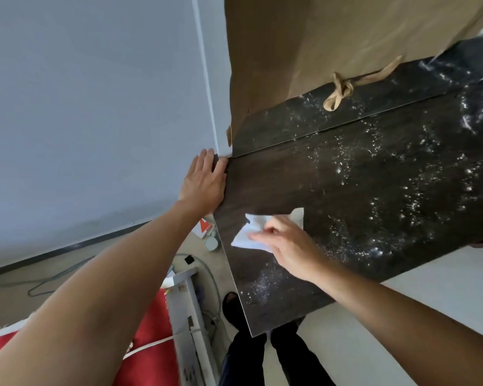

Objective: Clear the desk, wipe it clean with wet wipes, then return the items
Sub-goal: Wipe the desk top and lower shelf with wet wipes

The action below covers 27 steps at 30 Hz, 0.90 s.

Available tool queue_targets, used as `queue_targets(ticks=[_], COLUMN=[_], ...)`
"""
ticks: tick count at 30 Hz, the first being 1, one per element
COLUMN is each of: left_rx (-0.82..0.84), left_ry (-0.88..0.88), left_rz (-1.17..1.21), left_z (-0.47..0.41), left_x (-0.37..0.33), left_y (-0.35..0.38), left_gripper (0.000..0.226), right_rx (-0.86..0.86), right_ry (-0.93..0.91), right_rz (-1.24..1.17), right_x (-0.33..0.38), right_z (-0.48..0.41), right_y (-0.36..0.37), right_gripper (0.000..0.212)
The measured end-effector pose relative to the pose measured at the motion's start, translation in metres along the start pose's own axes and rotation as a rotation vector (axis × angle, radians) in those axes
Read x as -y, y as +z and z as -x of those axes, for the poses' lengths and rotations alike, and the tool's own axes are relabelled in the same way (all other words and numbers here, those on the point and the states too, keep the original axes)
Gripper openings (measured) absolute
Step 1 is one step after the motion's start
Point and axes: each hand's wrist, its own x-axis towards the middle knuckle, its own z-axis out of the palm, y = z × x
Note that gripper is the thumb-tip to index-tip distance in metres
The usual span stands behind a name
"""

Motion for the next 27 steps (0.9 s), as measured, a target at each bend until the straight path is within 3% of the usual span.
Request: queue_targets(ticks=[3,6,9,13,19,23,27], left_rx=[0.032,0.058,0.087,0.084,0.069,0.057,0.033], left_ry=[-0.085,-0.070,-0.045,-0.038,-0.082,-0.141,-0.186], left_rz=[0.000,-0.017,-0.036,-0.043,-0.018,0.010,0.039], left_z=[0.017,0.034,0.046,0.049,0.054,0.059,0.071], left_x=[-0.019,-0.030,-0.035,-0.034,-0.041,-0.054,-0.069], left_y=[0.007,0.010,0.008,0.008,0.010,0.014,0.017], left_gripper=[0.046,0.050,0.051,0.051,0.051,0.050,0.049], right_rx=[-0.096,0.077,0.136,-0.136,0.048,-0.185,-0.049], right_ry=[0.070,-0.118,-0.148,0.099,-0.273,0.079,-0.085], right_rz=[0.020,-0.041,-0.036,-0.004,-0.058,-0.028,0.000], right_x=[0.005,0.043,0.032,0.021,0.052,0.024,0.044], right_z=[0.006,0.065,0.082,0.042,0.105,0.083,0.131], right_y=[0.007,0.033,0.034,0.029,0.055,0.042,0.057], right_gripper=[0.039,0.039,0.043,0.046,0.036,0.041,0.040])
